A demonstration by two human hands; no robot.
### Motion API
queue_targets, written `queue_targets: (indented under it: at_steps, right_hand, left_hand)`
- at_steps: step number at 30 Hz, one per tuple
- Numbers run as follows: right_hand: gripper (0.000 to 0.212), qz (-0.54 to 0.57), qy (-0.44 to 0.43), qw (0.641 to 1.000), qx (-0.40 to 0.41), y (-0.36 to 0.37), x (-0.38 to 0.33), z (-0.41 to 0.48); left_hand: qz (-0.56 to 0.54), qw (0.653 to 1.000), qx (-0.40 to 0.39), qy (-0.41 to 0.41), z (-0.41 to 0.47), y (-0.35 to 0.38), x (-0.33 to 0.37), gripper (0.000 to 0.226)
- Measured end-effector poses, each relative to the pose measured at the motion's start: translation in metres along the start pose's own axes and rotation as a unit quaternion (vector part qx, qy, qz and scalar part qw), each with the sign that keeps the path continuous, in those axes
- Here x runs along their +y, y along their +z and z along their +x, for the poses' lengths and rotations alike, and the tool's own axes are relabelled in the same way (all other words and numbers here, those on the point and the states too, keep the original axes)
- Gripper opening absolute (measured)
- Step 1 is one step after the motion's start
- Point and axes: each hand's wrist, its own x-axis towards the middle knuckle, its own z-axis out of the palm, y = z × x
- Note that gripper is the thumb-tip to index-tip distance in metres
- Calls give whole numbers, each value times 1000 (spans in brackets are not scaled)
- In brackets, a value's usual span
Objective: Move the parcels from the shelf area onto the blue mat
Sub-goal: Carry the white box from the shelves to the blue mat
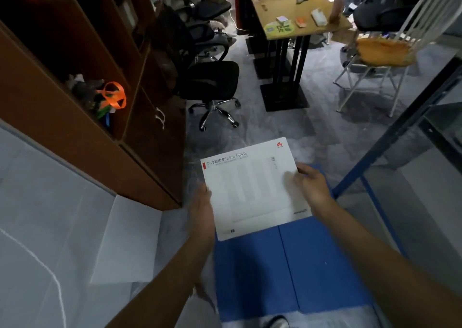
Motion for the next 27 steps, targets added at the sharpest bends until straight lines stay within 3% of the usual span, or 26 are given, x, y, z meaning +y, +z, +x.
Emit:
queue_targets:
  at_steps: [4, 9, 14, 19, 27]
  right_hand:
    - [47, -21, -1, 999, 25, 15, -7, 66]
    - [44, -24, 33, 997, 72, 55, 12, 160]
    - [57, -21, 52, 991, 119, 109, 57, 255]
    - [52, -39, 89, 987, 129, 149, 136, 349]
    - [50, -92, 169, 971, 142, 196, 304, 440]
  left_hand:
    - [20, 1000, 18, 2, 64, 21, 13, 23]
    - [28, 999, -7, -27, 189, 39, 22, 36]
    - [78, 993, -34, -76, 324, 49, 0, 28]
    - [159, 983, -70, -65, 436, 46, -76, 36]
    - [184, 966, -70, -167, 555, 23, -244, 29]
